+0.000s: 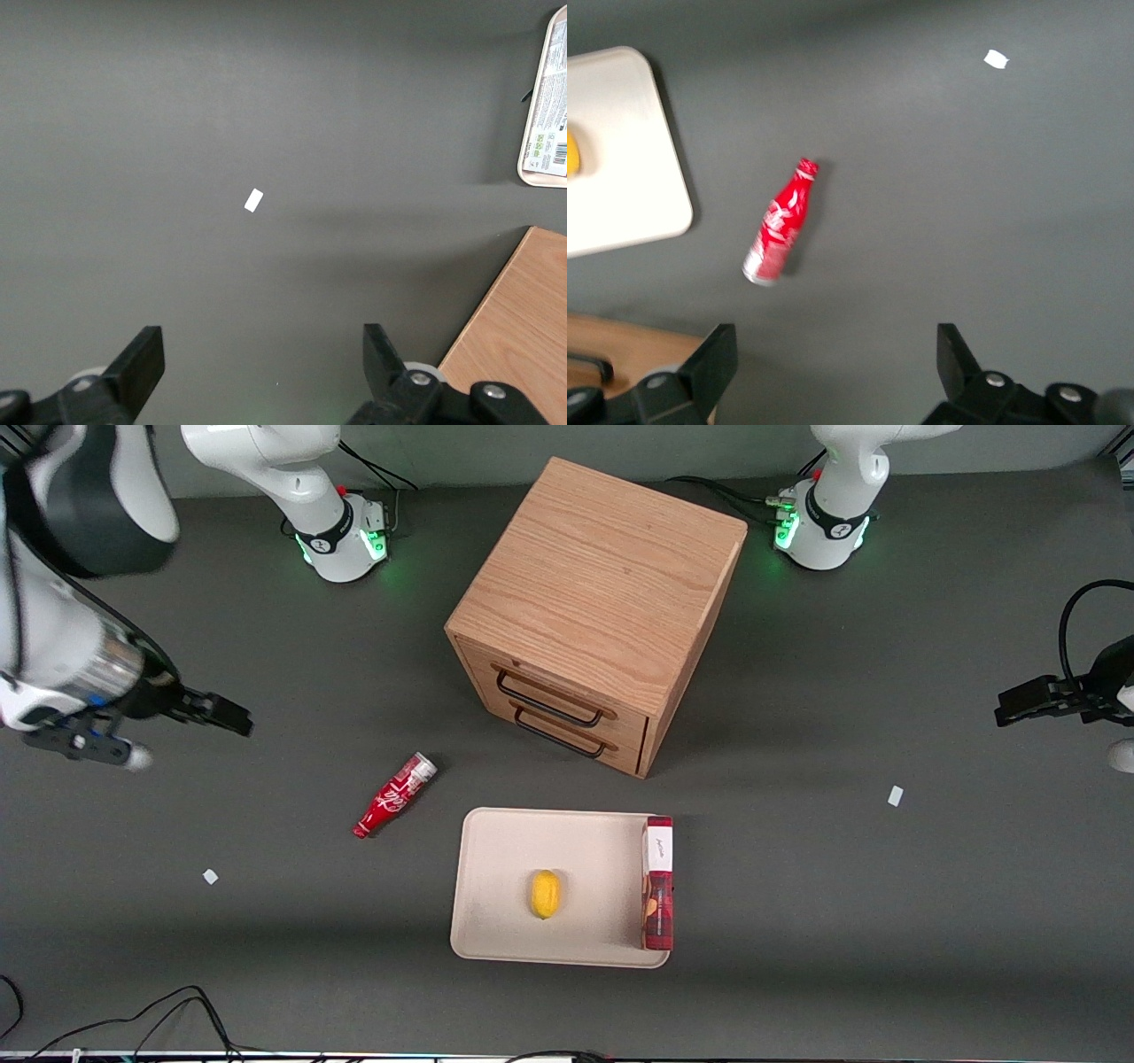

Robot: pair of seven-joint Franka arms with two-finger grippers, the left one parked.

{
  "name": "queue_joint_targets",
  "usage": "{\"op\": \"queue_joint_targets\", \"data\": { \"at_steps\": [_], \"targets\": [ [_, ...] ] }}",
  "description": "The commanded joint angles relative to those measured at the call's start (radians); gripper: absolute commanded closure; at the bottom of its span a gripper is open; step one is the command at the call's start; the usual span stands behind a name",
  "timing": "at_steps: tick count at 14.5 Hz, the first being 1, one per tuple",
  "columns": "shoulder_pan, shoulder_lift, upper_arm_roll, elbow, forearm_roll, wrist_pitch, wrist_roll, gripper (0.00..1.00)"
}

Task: Place coke bottle on tray
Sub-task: 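Move the open right gripper down toward the red Coca-Cola bottle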

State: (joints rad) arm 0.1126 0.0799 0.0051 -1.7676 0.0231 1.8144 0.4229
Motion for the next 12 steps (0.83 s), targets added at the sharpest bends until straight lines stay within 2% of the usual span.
{"op": "queue_joint_targets", "data": {
  "at_steps": [1, 7, 12],
  "targets": [
    [0.002, 0.066, 0.044, -0.079, 0.014, 0.15, 0.161, 0.0],
    [0.004, 0.185, 0.136, -0.262, 0.002, 0.471, 0.506, 0.0],
    [0.004, 0.317, 0.141, -0.332, 0.001, 0.686, 0.563, 0.0]
  ]
}}
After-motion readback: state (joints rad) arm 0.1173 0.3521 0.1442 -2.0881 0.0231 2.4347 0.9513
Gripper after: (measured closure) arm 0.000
